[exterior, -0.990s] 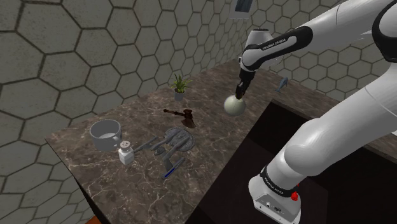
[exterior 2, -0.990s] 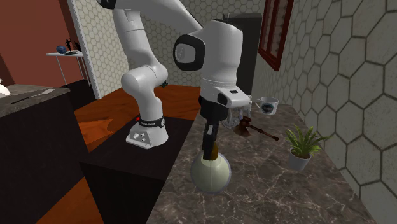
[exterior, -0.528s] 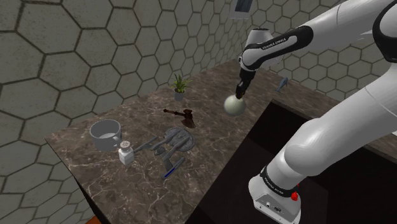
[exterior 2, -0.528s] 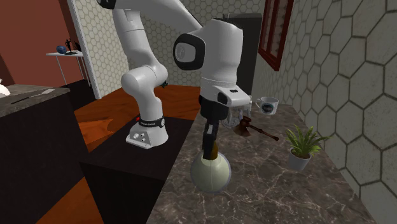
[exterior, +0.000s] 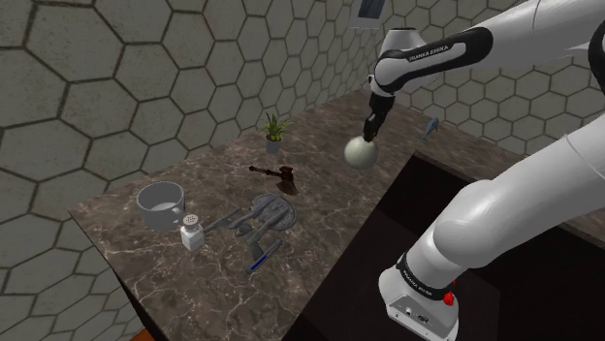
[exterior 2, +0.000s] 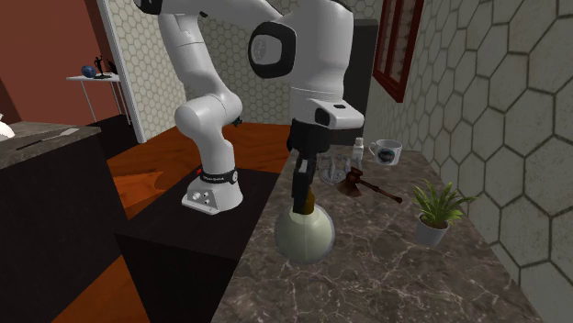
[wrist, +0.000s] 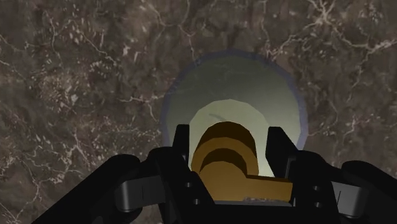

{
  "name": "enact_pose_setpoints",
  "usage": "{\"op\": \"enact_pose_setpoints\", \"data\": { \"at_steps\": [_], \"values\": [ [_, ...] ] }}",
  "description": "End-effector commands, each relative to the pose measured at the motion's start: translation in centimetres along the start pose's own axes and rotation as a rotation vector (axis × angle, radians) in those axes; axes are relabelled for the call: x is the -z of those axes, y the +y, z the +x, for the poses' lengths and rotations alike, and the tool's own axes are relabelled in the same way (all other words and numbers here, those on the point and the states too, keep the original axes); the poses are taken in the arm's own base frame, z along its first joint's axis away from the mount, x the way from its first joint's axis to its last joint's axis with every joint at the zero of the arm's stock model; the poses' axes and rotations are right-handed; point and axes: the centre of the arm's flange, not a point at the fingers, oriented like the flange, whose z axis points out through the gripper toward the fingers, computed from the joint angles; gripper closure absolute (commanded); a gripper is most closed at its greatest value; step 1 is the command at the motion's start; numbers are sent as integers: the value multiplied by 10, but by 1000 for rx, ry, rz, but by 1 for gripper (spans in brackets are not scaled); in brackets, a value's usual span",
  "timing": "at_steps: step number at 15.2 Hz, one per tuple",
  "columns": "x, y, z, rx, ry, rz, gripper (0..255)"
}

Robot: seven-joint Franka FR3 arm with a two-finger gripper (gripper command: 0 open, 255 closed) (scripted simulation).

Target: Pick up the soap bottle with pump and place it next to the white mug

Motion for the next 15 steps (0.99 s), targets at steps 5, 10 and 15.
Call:
{"op": "enact_pose_setpoints", "data": {
  "at_steps": [5,10,15],
  "values": [
    [31,4,-2,0,0,0,255],
    [57,7,-4,0,0,0,255],
    [83,10,-7,0,0,0,255]
  ]
}}
